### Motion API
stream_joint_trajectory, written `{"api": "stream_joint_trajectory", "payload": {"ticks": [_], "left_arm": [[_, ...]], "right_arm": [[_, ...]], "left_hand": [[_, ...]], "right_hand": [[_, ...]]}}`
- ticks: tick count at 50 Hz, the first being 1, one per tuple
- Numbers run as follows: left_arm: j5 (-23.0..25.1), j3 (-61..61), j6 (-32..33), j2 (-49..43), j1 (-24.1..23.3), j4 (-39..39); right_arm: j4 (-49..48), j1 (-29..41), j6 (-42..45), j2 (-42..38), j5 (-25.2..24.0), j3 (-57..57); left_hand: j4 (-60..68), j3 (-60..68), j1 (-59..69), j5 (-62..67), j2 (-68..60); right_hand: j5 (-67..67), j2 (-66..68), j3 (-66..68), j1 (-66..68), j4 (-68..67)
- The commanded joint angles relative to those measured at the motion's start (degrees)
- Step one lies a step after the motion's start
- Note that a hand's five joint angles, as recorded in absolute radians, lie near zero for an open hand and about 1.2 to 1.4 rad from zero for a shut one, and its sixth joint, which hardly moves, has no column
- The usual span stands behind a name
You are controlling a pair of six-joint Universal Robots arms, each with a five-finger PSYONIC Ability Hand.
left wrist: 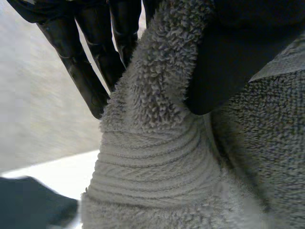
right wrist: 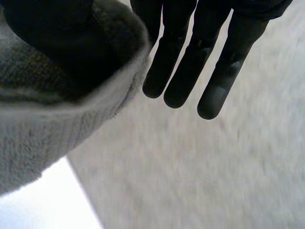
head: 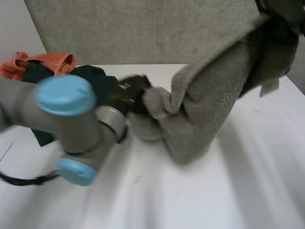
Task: Fold the laundry.
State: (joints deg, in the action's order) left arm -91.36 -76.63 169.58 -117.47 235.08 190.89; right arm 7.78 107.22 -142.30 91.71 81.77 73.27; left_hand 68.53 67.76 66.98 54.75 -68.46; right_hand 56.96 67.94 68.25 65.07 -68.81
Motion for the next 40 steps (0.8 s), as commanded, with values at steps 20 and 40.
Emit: {"api": "stream_joint_trajectory", "payload": {"ticks": [20, 40], "left_arm": [[8.1, 5.6, 21.1, -2.4, 10.5, -13.5], [6.4, 15.5, 20.4, 0.7, 9.8, 21.6]], "right_arm": [[-3.6, -9.6, 9.6, -25.9, 1.1, 1.7], [-45.7, -7.5, -1.9, -22.4, 4.9, -3.8]], "left_hand": [[11.5, 12.2, 13.0, 15.2, -11.5], [11.5, 12.2, 13.0, 15.2, -11.5]], "right_hand": [[13.0, 12.1, 11.7, 14.9, -11.2], [13.0, 12.1, 11.7, 14.9, -11.2]]}}
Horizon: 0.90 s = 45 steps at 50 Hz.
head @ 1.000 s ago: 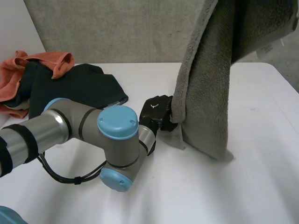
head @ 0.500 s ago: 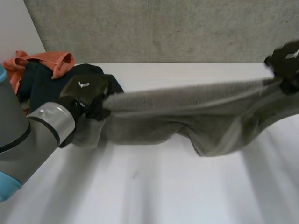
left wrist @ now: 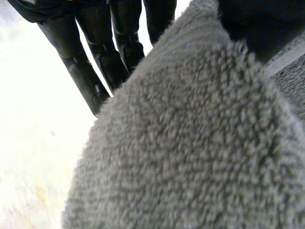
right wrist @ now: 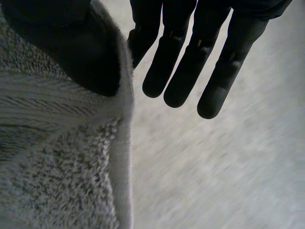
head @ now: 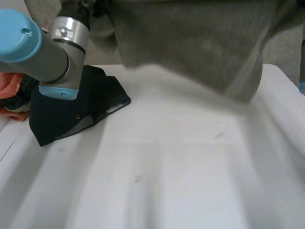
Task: Fold the laundry.
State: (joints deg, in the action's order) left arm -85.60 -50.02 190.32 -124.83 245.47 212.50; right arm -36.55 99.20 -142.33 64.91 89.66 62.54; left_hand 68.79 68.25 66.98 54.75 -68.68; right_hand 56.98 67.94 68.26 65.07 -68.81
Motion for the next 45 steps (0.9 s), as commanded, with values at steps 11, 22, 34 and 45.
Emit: {"api": "stream_joint_trajectory", "payload": {"ticks": [11, 22, 34, 45], "left_arm": [[-0.2, -31.2, 0.3, 12.0, -1.1, -26.2], [0.0, -37.0, 0.6, 3.7, -0.6, -25.1], [0.0, -39.8, 0.6, 12.1, -0.6, -24.9], [-0.2, -57.5, 0.6, 28.0, -1.1, -24.3]], "right_arm": [[17.4, -0.6, -1.5, 5.5, -7.7, 23.4], [20.6, -0.2, 1.6, 0.9, -9.2, 34.9], [20.6, -0.4, 1.2, 0.7, -8.9, 35.5], [20.6, -0.5, 1.2, 0.7, -8.8, 36.2]], "left_hand": [[11.2, 11.7, 13.0, 15.2, -11.3], [11.2, 11.7, 13.0, 15.2, -11.3], [-34.5, -34.0, -32.7, -30.5, 34.4], [-33.3, -32.8, -31.5, -29.3, 33.2]], "right_hand": [[13.0, 12.1, 11.7, 14.9, -11.2], [13.0, 12.1, 11.7, 14.9, -11.2], [13.0, 12.1, 11.7, 14.9, -11.2], [13.0, 12.1, 11.7, 14.9, -11.2]]}}
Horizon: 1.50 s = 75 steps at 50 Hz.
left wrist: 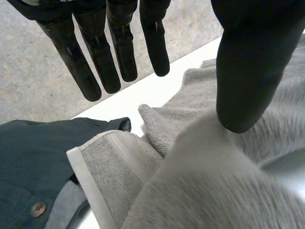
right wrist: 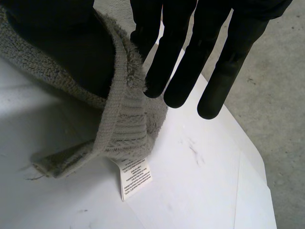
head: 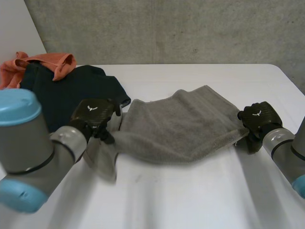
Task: Fold the laundry.
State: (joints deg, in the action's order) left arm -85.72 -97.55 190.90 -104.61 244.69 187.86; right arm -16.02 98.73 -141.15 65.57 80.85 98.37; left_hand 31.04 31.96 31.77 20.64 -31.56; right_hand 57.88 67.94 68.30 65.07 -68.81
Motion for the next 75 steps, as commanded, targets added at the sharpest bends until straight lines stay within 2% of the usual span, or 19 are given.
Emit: {"api": "stream_joint_trajectory", "payload": {"ticks": [1, 8, 13, 23, 32, 40, 45, 47, 50, 62, 75], "left_arm": [[-0.1, -11.1, 0.0, 8.1, -0.4, 0.3], [-2.7, -17.0, 0.0, 6.1, -0.8, 0.1], [-4.3, -17.1, 0.0, 4.8, -2.9, 0.2], [-4.5, -18.8, -0.1, 4.8, -3.5, 0.1], [-4.4, -20.7, -0.1, 10.4, -4.1, 1.3], [-4.3, -22.9, 0.0, 13.2, -4.7, 0.0], [-4.5, -24.0, 0.0, 10.9, -5.1, -1.5], [-4.5, -23.9, 0.1, 8.6, -5.1, -1.4], [-4.5, -23.4, 0.2, 6.3, -4.9, -0.7], [-5.7, -22.9, 8.2, 2.2, -2.6, 8.2], [-6.3, -20.9, 10.9, -2.3, -1.6, 10.4]], "right_arm": [[0.0, 0.0, 0.0, 0.0, 0.0, 0.3], [-0.1, 0.1, 0.0, 0.0, -0.1, 0.9], [0.0, 0.1, 0.0, -0.1, -0.2, 1.0], [-0.1, 0.1, 0.1, -0.4, -0.3, 1.6], [-0.2, 0.2, 0.5, -0.7, -0.3, 1.5], [-0.6, 0.1, 0.6, -0.7, -0.2, 1.5], [-0.6, 0.1, 0.6, -0.7, -0.2, 1.6], [-0.6, 0.1, 0.6, -0.6, -0.2, 1.6], [-0.5, 0.1, 0.6, -0.6, -0.3, 1.6], [-0.6, 0.3, 0.7, -0.7, -0.3, 1.9], [-0.5, 0.5, 0.8, -1.0, -0.3, 2.1]], "left_hand": [[5.4, 4.5, 4.7, 5.8, -4.9], [16.5, 15.6, 15.8, 16.9, -16.0], [15.5, 14.6, 14.8, 15.9, -15.0], [11.6, 10.7, 10.9, 12.0, -11.1], [12.8, 11.9, 12.1, 13.2, -12.3], [26.4, 25.5, 25.7, 26.8, -25.9], [23.3, 22.3, 22.5, 23.7, -22.7], [15.4, 14.5, 14.6, 15.8, -14.9], [12.3, 11.4, 11.6, 12.7, -11.8], [10.8, 9.9, 10.1, 11.2, -10.3], [12.1, 11.2, 11.4, 12.5, -11.6]], "right_hand": [[12.1, 12.1, 11.7, 14.9, -11.2], [12.1, 12.1, 11.7, 14.9, -11.2], [12.1, 12.1, 11.7, 14.9, -11.2], [12.1, 12.1, 11.7, 14.9, -11.2], [12.1, 12.1, 11.7, 14.9, -11.2], [12.1, 12.1, 11.7, 14.9, -11.2], [12.1, 12.1, 11.7, 14.9, -11.2], [12.1, 12.1, 11.7, 14.9, -11.2], [12.1, 12.1, 11.7, 14.9, -11.2], [12.1, 12.1, 11.7, 14.9, -11.2], [12.1, 12.1, 11.7, 14.9, -11.2]]}}
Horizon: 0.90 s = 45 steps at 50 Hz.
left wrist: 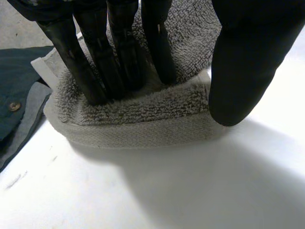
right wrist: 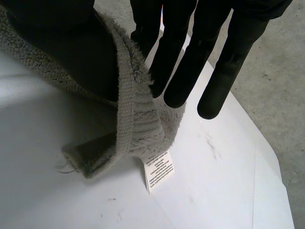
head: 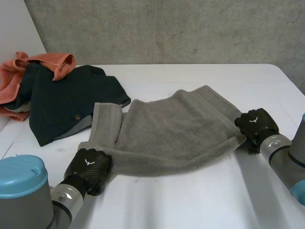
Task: Fold the laundry.
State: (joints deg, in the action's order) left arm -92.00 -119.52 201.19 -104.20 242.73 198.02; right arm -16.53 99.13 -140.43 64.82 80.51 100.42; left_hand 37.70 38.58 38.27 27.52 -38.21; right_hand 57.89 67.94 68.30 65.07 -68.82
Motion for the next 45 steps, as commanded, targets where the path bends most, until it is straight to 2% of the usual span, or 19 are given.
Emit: {"api": "stream_joint_trajectory", "payload": {"ticks": [1, 4, 11, 13, 15, 19, 23, 27, 31, 36, 42, 45], "left_arm": [[0.0, 1.1, 0.8, -2.9, 0.5, 0.3], [0.0, 1.4, 1.5, -3.4, 0.8, 0.9], [0.0, 1.9, 4.2, -4.1, 2.4, 7.7], [0.0, 2.1, 5.6, -5.1, 2.8, 9.3], [0.0, 2.6, 8.2, -6.5, 3.5, 10.6], [-0.1, 3.0, 11.9, -6.1, 4.4, 10.6], [-0.7, 3.1, 12.4, 0.7, 4.7, 10.4], [-1.3, 3.8, 11.7, 10.5, 4.6, 9.9], [-1.3, 6.4, 9.1, 20.9, 4.7, 5.4], [-0.9, 12.9, 5.2, 27.6, 4.9, -7.3], [-0.5, 16.9, 1.9, 25.9, 5.0, -17.6], [0.3, 17.7, 1.9, 18.6, 5.8, -19.2]], "right_arm": [[0.0, 0.1, 0.1, -0.4, 0.0, 0.0], [0.0, 0.1, 0.2, -0.7, 0.0, 0.0], [0.0, 0.1, 0.2, -0.7, 0.1, 0.0], [0.0, 0.0, 0.2, -0.7, 0.2, 0.0], [0.0, -0.1, 0.2, -0.7, 0.3, 0.0], [0.1, -0.4, 0.1, -0.4, 0.4, -0.1], [1.0, -0.5, 0.2, 0.8, 0.6, -1.0], [4.7, -0.5, 2.2, 7.1, 0.8, -1.6], [13.6, -1.6, 6.5, 15.5, 0.7, -4.4], [27.5, -4.7, 8.8, 25.7, -0.1, -12.1], [40.6, -5.6, 10.3, 28.8, -2.6, -17.9], [45.0, -7.3, 13.8, 26.6, -3.9, -18.0]], "left_hand": [[5.5, 4.6, 4.9, 5.7, -5.0], [5.8, 4.9, 5.2, 6.0, -5.3], [17.4, 16.5, 16.8, 17.6, -16.9], [23.6, 22.7, 23.0, 23.8, -23.1], [42.2, 41.3, 41.6, 42.4, -41.7], [42.3, 41.4, 41.7, 42.5, -41.8], [42.3, 41.4, 41.7, 42.5, -41.8], [42.3, 41.4, 41.7, 42.5, -41.8], [42.3, 41.4, 41.7, 42.5, -41.8], [42.3, 41.4, 41.7, 42.5, -41.8], [42.3, 41.4, 41.7, 42.5, -41.8], [42.3, 41.4, 41.7, 42.5, -41.8]], "right_hand": [[12.1, 12.1, 11.7, 14.9, -11.2], [12.1, 12.1, 11.7, 14.9, -11.2], [12.1, 12.1, 11.7, 14.9, -11.2], [12.1, 12.1, 11.7, 14.9, -11.2], [12.1, 12.1, 11.7, 14.9, -11.2], [12.1, 12.1, 11.7, 14.9, -11.2], [12.1, 12.1, 11.7, 14.9, -11.2], [12.1, 12.1, 11.7, 14.9, -11.2], [12.1, 12.1, 11.7, 14.9, -11.2], [12.1, 12.1, 11.7, 14.9, -11.2], [12.1, 12.1, 11.7, 14.9, -11.2], [12.1, 12.1, 11.7, 14.9, -11.2]]}}
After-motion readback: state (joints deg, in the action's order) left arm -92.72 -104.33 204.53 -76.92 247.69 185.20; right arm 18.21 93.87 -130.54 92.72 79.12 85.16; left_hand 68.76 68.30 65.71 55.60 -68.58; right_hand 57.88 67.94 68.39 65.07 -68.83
